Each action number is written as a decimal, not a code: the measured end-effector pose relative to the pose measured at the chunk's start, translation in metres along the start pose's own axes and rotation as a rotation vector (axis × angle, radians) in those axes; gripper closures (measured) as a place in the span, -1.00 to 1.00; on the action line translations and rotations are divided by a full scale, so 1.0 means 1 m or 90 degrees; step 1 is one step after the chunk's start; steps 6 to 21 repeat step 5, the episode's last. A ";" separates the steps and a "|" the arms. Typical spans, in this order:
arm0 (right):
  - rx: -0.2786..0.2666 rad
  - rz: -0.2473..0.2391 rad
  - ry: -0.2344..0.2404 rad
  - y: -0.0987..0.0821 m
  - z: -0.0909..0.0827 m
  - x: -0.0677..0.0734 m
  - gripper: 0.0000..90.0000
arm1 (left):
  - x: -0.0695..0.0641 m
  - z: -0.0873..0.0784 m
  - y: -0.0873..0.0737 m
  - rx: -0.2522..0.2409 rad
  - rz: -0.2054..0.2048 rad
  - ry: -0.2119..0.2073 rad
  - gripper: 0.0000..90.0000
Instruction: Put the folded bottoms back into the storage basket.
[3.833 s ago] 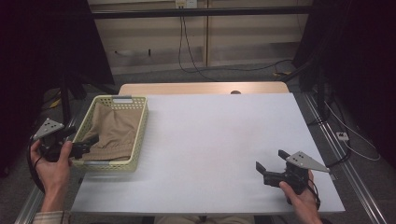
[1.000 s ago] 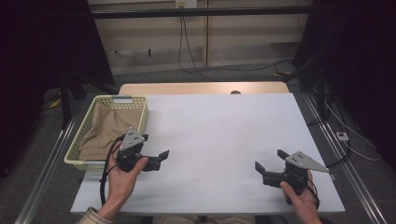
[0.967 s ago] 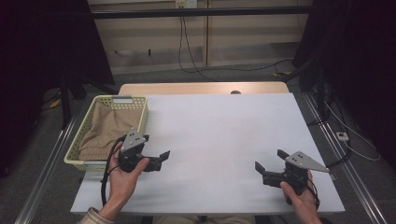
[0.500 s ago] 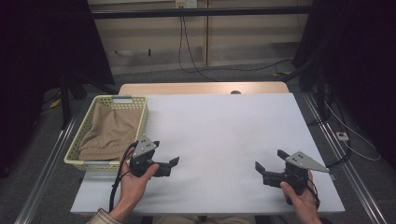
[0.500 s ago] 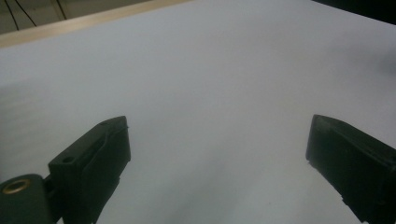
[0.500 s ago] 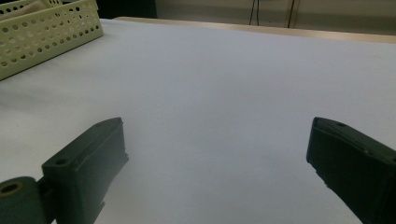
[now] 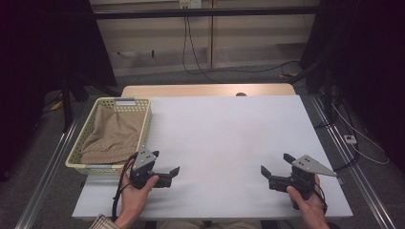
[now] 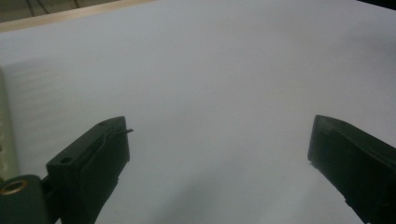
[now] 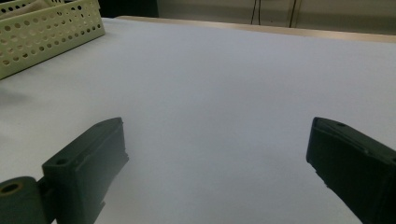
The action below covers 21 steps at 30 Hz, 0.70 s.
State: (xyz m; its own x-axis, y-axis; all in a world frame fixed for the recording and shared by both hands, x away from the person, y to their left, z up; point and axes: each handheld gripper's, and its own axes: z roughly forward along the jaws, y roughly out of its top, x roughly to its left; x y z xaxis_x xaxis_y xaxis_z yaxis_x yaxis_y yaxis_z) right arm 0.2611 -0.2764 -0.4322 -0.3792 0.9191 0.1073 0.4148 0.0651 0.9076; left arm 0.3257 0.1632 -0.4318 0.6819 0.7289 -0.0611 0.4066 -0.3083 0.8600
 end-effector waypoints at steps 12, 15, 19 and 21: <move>0.000 -0.002 0.001 0.000 -0.001 0.000 -0.90 | 0.003 -0.002 0.001 -0.011 -0.008 0.007 -0.86; 0.000 -0.002 0.001 0.000 -0.001 0.000 -0.90 | 0.003 -0.002 0.001 -0.011 -0.008 0.007 -0.86; 0.000 -0.002 0.001 0.000 -0.001 0.000 -0.90 | 0.003 -0.002 0.001 -0.011 -0.008 0.007 -0.86; 0.000 -0.002 0.001 0.000 -0.001 0.000 -0.90 | 0.003 -0.002 0.001 -0.011 -0.008 0.007 -0.86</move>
